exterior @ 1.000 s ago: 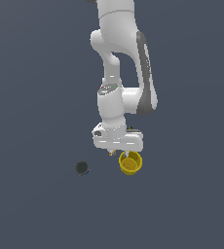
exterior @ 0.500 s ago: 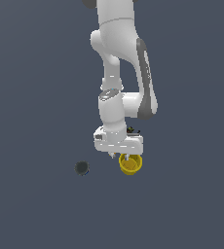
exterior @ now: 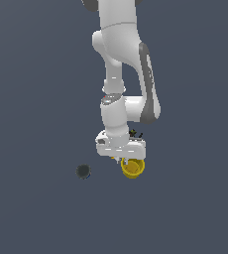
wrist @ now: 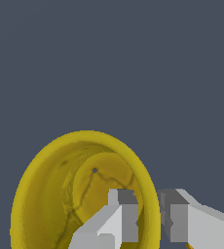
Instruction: Pick up a designated object from a clutter of objects.
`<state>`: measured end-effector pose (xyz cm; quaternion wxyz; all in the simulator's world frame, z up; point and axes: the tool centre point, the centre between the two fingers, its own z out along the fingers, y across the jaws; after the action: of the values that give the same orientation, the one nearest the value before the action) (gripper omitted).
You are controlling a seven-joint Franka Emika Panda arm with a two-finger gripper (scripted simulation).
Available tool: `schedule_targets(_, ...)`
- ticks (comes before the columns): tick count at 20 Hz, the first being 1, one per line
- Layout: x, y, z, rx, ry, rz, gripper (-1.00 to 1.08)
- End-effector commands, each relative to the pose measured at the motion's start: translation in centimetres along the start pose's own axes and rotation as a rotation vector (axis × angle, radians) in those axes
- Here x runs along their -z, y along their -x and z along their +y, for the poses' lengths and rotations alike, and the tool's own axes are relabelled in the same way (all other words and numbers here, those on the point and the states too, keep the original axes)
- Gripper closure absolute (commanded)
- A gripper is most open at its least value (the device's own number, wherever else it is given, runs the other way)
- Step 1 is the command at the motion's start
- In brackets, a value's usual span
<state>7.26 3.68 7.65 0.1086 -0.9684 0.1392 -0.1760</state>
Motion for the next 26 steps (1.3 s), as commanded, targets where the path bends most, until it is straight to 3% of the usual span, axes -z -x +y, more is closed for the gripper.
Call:
schedule_targets(1,0.0,0.0,0.0,0.000,0.000,0.000,1.08)
schedule_targets(14,1.8,-0.6,-0.7,-0.001,0.000,0.000,1.08)
schedule_targets(26,9.7,-3.3,-3.6,-0.005,0.000,0.000,1.08)
